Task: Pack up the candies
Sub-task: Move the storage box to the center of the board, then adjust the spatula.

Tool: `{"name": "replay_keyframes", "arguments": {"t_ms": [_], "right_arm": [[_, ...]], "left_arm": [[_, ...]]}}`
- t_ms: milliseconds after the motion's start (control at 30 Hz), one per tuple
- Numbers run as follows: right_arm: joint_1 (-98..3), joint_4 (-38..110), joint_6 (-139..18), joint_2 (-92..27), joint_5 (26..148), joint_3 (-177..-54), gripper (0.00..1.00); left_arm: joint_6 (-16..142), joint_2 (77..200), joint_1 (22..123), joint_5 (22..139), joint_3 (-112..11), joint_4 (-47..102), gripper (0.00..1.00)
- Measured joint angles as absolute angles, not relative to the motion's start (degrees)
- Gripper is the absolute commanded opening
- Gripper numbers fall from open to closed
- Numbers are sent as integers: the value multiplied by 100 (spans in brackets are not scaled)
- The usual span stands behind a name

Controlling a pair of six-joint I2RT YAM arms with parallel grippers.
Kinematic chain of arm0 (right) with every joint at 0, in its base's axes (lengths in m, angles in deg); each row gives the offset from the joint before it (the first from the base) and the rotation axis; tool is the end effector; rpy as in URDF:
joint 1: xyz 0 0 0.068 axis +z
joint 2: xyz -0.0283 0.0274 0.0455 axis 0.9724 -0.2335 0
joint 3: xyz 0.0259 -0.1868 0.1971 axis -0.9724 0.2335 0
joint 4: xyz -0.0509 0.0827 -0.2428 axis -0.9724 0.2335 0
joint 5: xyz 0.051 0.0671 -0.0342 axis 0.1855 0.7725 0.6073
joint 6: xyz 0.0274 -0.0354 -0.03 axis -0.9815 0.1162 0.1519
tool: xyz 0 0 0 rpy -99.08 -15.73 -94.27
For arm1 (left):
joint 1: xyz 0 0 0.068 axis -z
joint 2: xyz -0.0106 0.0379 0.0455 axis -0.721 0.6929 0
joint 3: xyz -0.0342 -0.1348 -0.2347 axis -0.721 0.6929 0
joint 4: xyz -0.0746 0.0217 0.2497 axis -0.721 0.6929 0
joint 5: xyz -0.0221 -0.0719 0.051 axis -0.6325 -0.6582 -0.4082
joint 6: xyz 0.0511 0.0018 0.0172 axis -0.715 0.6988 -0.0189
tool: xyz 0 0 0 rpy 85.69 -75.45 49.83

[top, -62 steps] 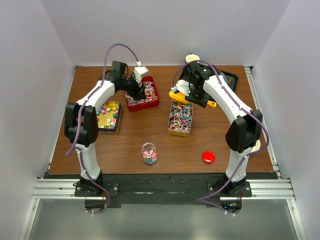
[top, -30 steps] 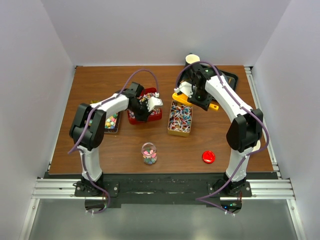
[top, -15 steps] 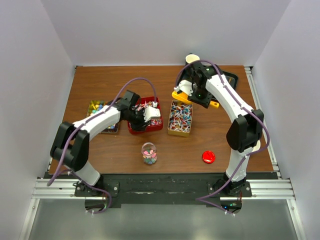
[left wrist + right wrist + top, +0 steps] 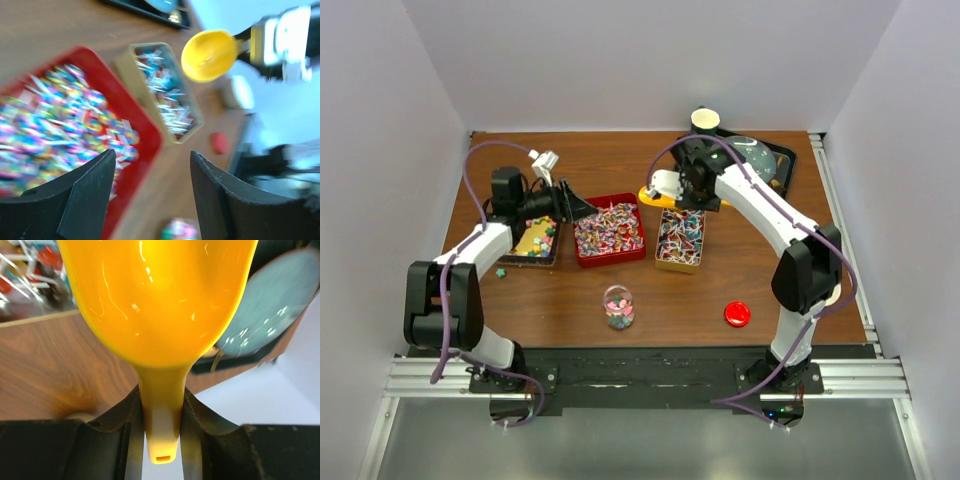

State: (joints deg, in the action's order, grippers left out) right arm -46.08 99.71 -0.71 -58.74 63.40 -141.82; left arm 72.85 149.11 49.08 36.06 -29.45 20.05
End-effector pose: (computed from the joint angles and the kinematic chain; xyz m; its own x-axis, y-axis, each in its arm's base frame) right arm 0.3369 0.1868 0.3034 -0.1594 -0.9871 -0.0120 -0.8884 0.1488 -0.4343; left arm 0.3223 -0.0449 0.2434 -0.6755 -0.1870 -0.7133 0.5381 0.5364 -0.6502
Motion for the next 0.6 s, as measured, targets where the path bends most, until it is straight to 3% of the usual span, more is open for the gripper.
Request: {"name": "replay_keyframes", "arguments": {"t_ms": [233,600], "right_arm": [[-3808,9691,45,-5598,6397,-14051,0],[-3284,9705,15,-5600,6465,-14276,0]], "left_arm": [[9595,15156,4891,2944,-2281,322,70],[10196,15290,4891,2896,-2243,-161,58]]}}
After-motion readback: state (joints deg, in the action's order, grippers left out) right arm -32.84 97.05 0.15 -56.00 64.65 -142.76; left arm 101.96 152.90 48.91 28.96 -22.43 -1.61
